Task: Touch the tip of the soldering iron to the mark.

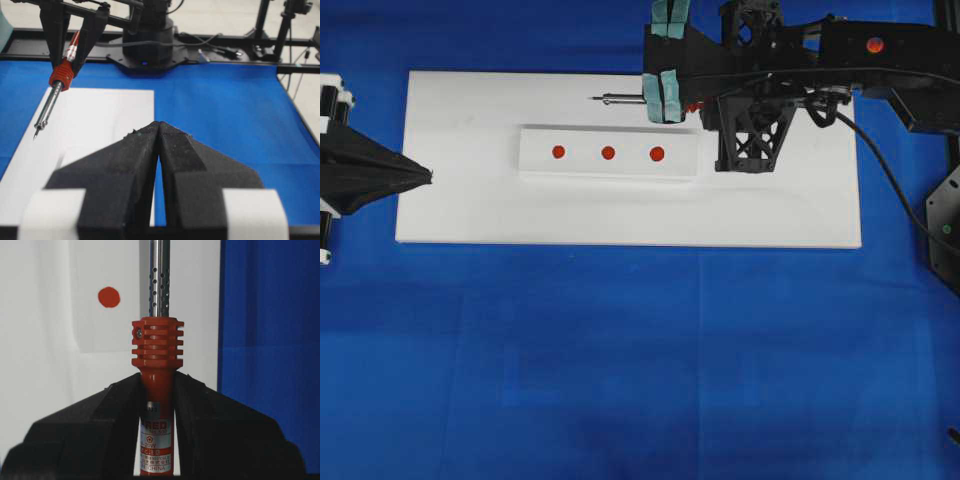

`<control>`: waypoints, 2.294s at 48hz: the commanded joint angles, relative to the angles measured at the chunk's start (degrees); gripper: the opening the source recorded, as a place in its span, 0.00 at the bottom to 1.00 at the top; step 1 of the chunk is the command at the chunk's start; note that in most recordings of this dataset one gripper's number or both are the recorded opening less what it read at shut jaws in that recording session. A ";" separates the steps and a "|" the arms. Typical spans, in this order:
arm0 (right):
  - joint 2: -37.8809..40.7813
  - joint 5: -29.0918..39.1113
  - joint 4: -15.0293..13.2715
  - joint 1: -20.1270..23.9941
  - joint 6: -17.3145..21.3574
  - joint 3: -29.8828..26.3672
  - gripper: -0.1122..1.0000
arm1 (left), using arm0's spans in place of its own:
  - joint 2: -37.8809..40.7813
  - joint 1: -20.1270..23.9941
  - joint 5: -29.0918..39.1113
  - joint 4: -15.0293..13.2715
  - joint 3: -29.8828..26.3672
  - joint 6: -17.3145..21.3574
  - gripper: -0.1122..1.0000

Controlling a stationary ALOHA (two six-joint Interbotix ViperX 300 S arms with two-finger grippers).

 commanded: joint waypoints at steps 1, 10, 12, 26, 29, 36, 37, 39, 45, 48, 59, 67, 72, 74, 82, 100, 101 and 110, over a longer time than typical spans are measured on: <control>-1.49 -0.18 -0.26 0.35 0.00 -1.32 0.16 | 0.26 -0.09 -0.62 0.09 -0.62 0.00 0.10; -2.90 0.70 -0.26 0.53 0.18 0.62 0.16 | 0.18 -0.09 -0.62 0.09 -0.62 -0.09 0.10; -3.78 0.62 -0.26 0.53 0.18 1.49 0.16 | 0.18 -0.09 -0.62 0.09 -0.62 -0.09 0.10; -10.55 0.70 0.09 0.62 1.49 8.96 0.16 | 0.18 -0.09 -0.62 0.09 -0.62 0.00 0.10; -11.60 0.35 0.18 0.62 1.58 10.11 0.16 | 0.26 -0.09 -0.62 0.09 -0.62 -0.09 0.10; -12.04 0.35 0.26 0.70 1.58 10.63 0.16 | 0.18 -0.09 -0.62 0.09 -0.62 -0.09 0.10; -11.95 0.35 0.26 0.70 1.58 10.55 0.16 | 0.18 -0.09 -0.62 0.09 -0.53 -0.09 0.10; -11.78 0.26 0.26 0.79 1.58 10.55 0.16 | 0.18 -0.09 -0.62 0.09 -0.62 0.00 0.10; -10.37 0.35 0.35 0.97 1.67 10.99 0.16 | 0.18 -0.09 -0.62 0.09 -0.53 -0.09 0.10; -9.40 0.26 0.62 0.97 1.58 11.51 0.16 | 0.26 -0.09 -0.62 0.09 -0.53 0.00 0.10; -5.27 -1.05 0.70 0.97 1.58 13.45 0.16 | 0.18 -0.09 -0.62 0.09 -0.53 0.00 0.10; -2.99 -3.52 0.88 0.88 1.67 14.85 0.16 | 0.18 -0.09 -0.62 0.09 -0.62 0.00 0.10; -1.85 -5.62 0.97 0.70 1.67 15.82 0.16 | 0.18 -0.09 -0.62 0.09 -0.62 -0.09 0.10; -1.49 -6.24 0.97 0.62 1.67 16.08 0.16 | 0.18 -0.09 -0.62 0.09 -0.62 -0.09 0.10; -0.70 -8.53 1.41 0.44 1.67 17.40 0.16 | 0.18 -0.09 -0.62 0.09 -0.62 -0.09 0.10; -0.53 -9.76 1.93 -0.09 1.49 18.54 0.16 | 0.18 -0.18 -0.79 0.09 -0.62 0.00 0.10; -0.44 -9.76 1.85 -0.18 1.49 18.54 0.16 | 0.18 -0.09 -0.79 0.09 -0.62 -0.09 0.10; -0.26 -9.76 1.93 -0.35 1.49 18.37 0.16 | 0.18 -0.18 -0.79 0.09 -0.53 -0.09 0.10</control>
